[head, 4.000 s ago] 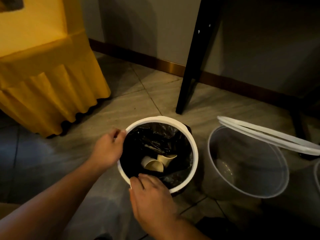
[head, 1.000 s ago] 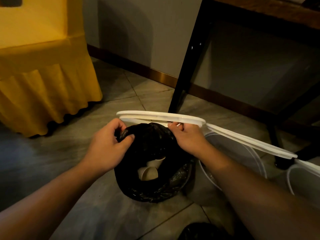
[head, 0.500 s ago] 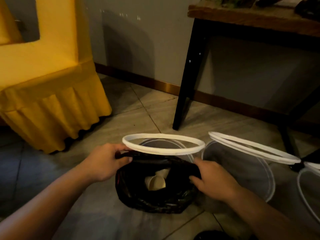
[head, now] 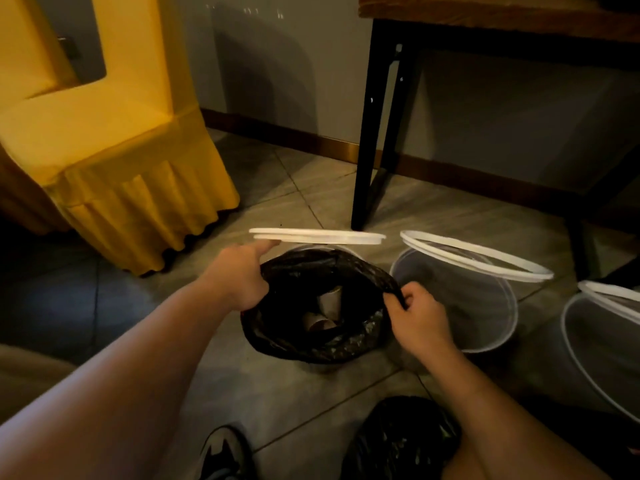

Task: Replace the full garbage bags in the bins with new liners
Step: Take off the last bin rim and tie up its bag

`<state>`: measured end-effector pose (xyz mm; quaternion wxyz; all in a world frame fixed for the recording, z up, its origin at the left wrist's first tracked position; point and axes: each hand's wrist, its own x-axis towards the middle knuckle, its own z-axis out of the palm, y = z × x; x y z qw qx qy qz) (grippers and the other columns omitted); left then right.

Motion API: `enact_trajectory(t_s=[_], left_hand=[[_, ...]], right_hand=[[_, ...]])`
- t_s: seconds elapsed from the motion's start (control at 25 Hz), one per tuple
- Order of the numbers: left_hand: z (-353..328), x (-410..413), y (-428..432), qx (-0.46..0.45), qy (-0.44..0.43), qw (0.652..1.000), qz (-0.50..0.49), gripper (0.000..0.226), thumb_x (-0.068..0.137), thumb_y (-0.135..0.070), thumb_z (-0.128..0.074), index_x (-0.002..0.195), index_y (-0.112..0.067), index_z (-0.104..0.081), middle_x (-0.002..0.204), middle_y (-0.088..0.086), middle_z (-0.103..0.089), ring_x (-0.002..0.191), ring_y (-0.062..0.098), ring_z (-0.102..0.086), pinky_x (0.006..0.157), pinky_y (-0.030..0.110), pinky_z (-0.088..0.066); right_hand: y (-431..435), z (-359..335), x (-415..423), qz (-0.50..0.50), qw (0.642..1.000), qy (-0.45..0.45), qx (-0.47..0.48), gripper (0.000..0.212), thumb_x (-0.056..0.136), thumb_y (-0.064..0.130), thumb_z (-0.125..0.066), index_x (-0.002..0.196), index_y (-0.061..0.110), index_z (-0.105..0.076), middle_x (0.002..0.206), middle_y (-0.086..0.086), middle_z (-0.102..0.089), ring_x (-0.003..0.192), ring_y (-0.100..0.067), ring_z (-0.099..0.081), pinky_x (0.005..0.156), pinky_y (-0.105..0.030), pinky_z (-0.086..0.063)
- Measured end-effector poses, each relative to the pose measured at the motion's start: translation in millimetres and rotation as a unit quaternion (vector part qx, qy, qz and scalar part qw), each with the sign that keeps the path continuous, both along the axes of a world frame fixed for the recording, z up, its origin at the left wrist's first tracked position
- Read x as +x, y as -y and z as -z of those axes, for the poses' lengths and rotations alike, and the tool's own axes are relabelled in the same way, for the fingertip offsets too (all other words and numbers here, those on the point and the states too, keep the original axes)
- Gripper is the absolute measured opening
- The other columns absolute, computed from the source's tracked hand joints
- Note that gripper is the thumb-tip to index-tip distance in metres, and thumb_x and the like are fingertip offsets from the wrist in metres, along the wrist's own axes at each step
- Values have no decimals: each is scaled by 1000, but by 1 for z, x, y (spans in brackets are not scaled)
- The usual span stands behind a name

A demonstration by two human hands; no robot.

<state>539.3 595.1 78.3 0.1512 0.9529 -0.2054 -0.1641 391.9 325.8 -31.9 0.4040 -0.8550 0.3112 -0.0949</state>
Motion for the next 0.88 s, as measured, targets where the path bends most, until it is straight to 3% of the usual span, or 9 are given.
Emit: enact_trajectory(t_s=[0.12, 0.24, 0.32, 0.4, 0.52, 0.6, 0.68, 0.76, 0.88], left_hand=[[-9, 11, -9, 18, -28, 999, -22, 77, 91, -9, -64, 155, -44, -39, 131, 6, -66, 115, 28, -64, 93, 38, -58], [-10, 10, -21, 21, -35, 999, -31, 68, 93, -7, -64, 149, -43, -48, 126, 3, -68, 108, 23, -65, 88, 35, -59], [-9, 8, -24, 27, -22, 999, -32, 62, 93, -6, -63, 145, -39, -54, 125, 2, -67, 107, 22, -65, 87, 37, -60], [-7, 5, -27, 32, -26, 999, -35, 61, 93, -6, -62, 144, -39, -55, 123, 2, -67, 105, 23, -65, 88, 40, -61], [-6, 1, -29, 50, -44, 997, -26, 73, 93, -6, -60, 152, -45, -43, 128, 5, -67, 110, 26, -65, 92, 43, -60], [-8, 4, -29, 74, -35, 997, -10, 79, 92, -8, -59, 157, -47, -36, 133, 7, -67, 115, 28, -64, 96, 41, -57], [-8, 5, -25, 88, -36, 995, 7, 85, 91, -10, -62, 160, -48, -29, 140, 9, -64, 123, 30, -61, 98, 38, -54], [-10, 4, -19, 89, -44, 995, 16, 92, 89, -13, -66, 161, -48, -23, 148, 9, -58, 130, 30, -57, 101, 36, -50], [-13, 4, -12, 76, -64, 995, 6, 104, 86, -15, -70, 163, -49, -8, 158, 12, -47, 139, 34, -49, 102, 39, -48]], right_hand=[[-3, 12, -17, -3, 1000, 3, -2, 34, 84, 51, -80, 89, 30, -54, 75, 12, -64, 76, -16, -66, 67, -29, -45], [-2, 27, -21, -39, 990, -118, -71, 47, 80, 66, -72, 80, 20, -64, 67, 6, -69, 74, -21, -71, 66, -30, -53], [-9, 33, -19, -35, 973, -227, -1, 64, 80, 75, -62, 74, 12, -65, 64, -1, -72, 53, -20, -73, 50, -30, -56], [-24, 40, -19, 2, 951, -268, 155, 63, 82, 75, -64, 99, 14, -64, 98, -8, -74, 58, -27, -75, 44, -34, -58], [-41, 51, -14, 84, 889, -158, 421, 64, 94, 55, -68, 149, 32, -43, 142, -5, -58, 96, -33, -69, 73, -45, -63], [-44, 57, -8, 153, 818, -38, 553, 45, 102, 31, -67, 143, 23, -52, 138, -9, -65, 104, -34, -70, 93, -50, -57], [-42, 53, -4, 201, 765, 13, 611, 29, 100, 13, -65, 130, 12, -63, 118, -16, -76, 103, -33, -73, 90, -48, -59], [-42, 48, -7, 221, 761, 33, 609, 23, 94, 3, -65, 117, 5, -68, 103, -17, -78, 95, -32, -74, 75, -41, -60], [-49, 36, -17, 202, 833, 51, 513, 18, 85, -6, -70, 90, 11, -70, 96, -21, -73, 89, -32, -72, 69, -39, -60]])
